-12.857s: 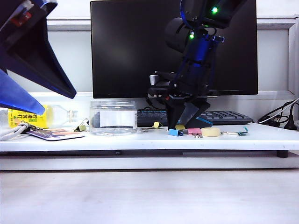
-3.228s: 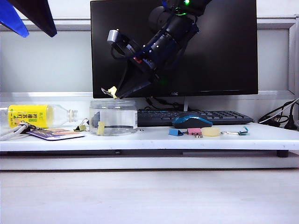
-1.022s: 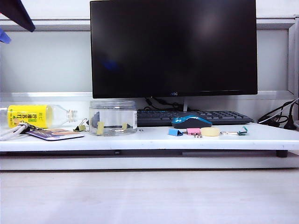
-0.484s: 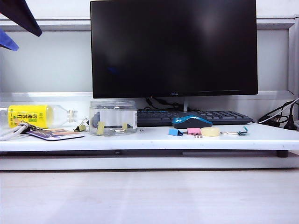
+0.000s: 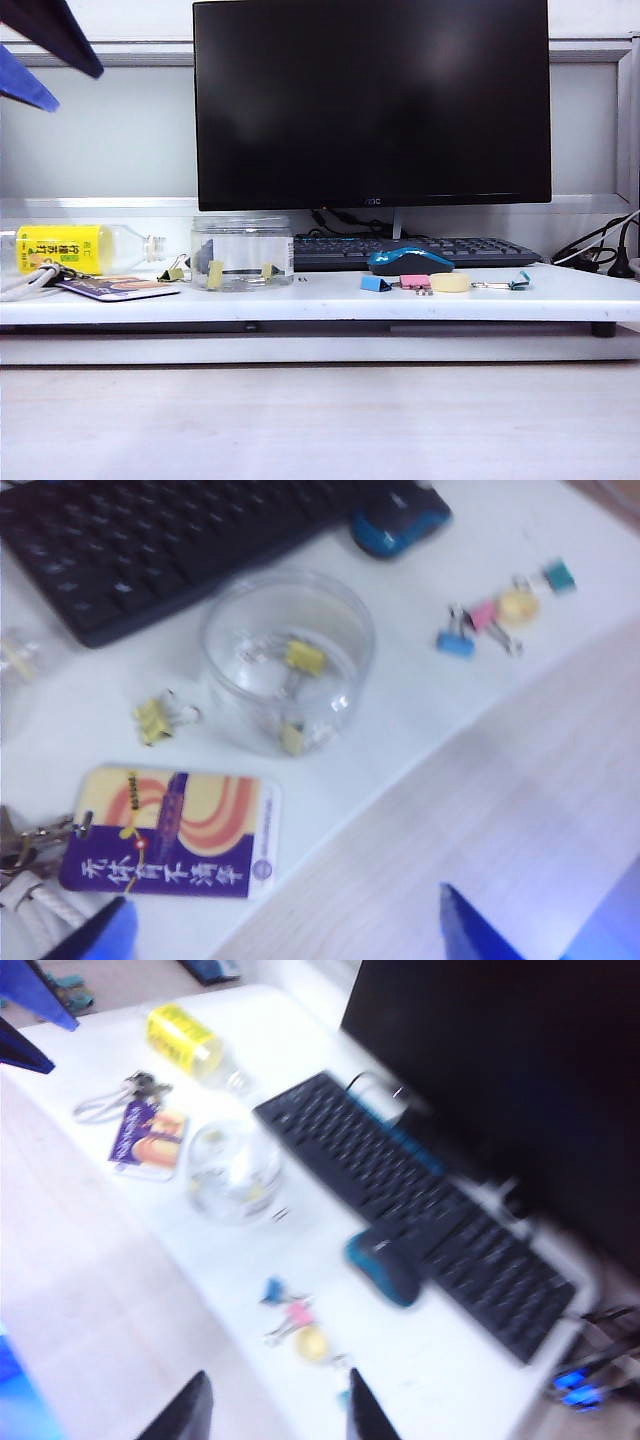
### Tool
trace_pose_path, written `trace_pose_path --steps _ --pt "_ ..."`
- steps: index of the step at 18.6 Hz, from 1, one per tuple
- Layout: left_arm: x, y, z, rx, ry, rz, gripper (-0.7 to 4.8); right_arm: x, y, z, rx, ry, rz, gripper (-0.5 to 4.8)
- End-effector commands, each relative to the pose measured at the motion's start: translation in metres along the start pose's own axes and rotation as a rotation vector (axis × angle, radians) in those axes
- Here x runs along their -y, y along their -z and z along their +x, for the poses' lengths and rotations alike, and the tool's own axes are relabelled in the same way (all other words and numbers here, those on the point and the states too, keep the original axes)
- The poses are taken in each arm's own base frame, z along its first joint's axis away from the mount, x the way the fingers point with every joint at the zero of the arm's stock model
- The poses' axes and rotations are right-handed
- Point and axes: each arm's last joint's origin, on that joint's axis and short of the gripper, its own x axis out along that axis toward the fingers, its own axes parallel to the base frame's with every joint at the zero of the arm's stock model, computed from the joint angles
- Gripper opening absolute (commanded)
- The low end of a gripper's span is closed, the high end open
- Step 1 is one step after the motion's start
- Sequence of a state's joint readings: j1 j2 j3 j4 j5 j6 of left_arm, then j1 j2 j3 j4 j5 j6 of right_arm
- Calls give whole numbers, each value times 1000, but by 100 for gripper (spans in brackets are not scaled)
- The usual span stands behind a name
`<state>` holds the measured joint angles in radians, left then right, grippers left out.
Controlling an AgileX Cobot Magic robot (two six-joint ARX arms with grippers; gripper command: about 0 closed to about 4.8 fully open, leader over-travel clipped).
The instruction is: Pick up the clips with the largest number of clips of the same color on the table and place them in a round transparent plastic box.
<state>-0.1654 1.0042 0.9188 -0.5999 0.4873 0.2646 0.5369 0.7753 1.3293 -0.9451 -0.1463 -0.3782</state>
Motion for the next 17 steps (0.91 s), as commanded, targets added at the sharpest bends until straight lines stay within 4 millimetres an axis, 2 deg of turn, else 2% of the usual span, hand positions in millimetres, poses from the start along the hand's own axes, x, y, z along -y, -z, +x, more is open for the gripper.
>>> trace_pose_path --steps 1,4,7,13,15,17 --pt "-3 1 5 -10 6 48 404 -6 14 11 94 -53 48 180" --pt "-13 6 25 -90 -16 15 404 -12 30 32 96 -132 71 180" --pt "-19 8 37 -120 -7 5 404 -14 32 45 145 -220 80 179" --pt "-30 8 55 -125 -37 28 404 -14 21 60 250 -362 105 180" --pt "-32 8 59 -126 -62 33 404 -17 17 69 252 -382 97 180" --pt "-35 8 65 -127 -69 34 404 -25 12 88 237 -400 82 180"
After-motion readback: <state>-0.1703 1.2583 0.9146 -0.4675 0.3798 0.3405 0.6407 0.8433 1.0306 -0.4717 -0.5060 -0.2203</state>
